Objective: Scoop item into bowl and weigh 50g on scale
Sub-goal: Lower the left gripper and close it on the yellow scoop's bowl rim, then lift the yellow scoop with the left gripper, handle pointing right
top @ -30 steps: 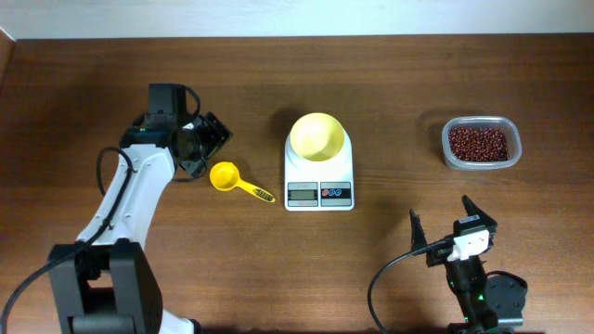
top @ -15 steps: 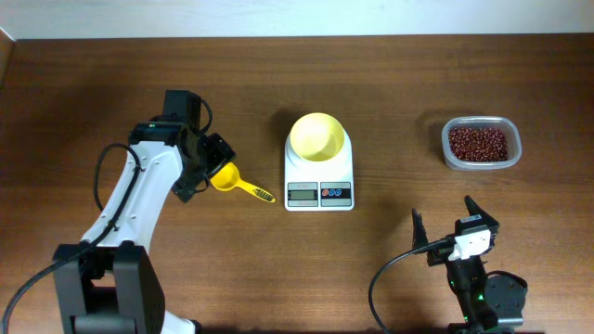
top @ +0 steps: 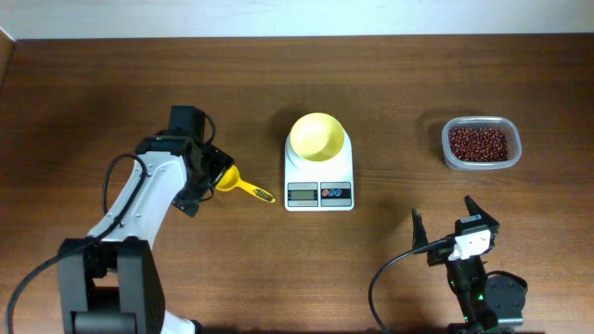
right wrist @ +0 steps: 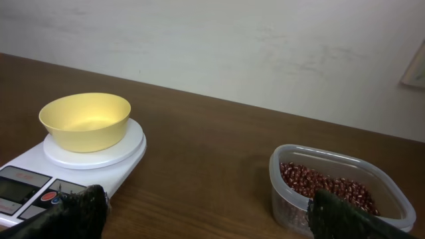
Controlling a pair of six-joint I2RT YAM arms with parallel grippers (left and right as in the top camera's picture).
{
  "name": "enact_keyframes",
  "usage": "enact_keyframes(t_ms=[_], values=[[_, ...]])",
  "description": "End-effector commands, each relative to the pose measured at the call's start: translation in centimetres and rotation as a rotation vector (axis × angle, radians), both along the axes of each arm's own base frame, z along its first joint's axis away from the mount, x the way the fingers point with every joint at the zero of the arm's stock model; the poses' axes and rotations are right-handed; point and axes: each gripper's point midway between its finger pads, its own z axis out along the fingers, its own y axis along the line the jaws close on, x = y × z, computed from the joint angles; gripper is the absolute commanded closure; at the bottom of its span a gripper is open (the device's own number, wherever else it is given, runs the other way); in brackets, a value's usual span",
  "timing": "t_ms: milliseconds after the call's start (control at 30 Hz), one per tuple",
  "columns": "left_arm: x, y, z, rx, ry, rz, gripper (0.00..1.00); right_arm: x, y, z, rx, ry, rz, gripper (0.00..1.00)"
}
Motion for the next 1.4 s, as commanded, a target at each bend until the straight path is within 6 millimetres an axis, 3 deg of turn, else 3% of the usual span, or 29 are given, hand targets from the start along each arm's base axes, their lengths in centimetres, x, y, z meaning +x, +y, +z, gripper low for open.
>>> enact_keyframes(t_ms=[0,367,700,900,1367], values=[[0.1,0.3,-0.9,0.009,-0.018,0.03,0.0,0.0,0.0,-0.3,0.007,0.008,-0.004,0.01],[0.6,0.2,-2.3,0.005,-0.064,0.035,0.21,0.0,0.0,-0.3,0.007,0.008,-0.004,0.01],[1.0,-0.6,-4.8,-0.006,-0.03,0.037,0.3,0.0,0.0,-0.3,0.007,0.008,-0.004,0.01],[1.4,-1.5,-5.0,0.006,-0.045,0.012,0.35,0.0,0.0,-0.3,0.006,0.008,-0.004,0.01],[1.4,-0.6,-4.9,0.062,-0.046,0.021,0.44,0.0,0.0,-0.3,0.007,0.008,-0.004,0.01]])
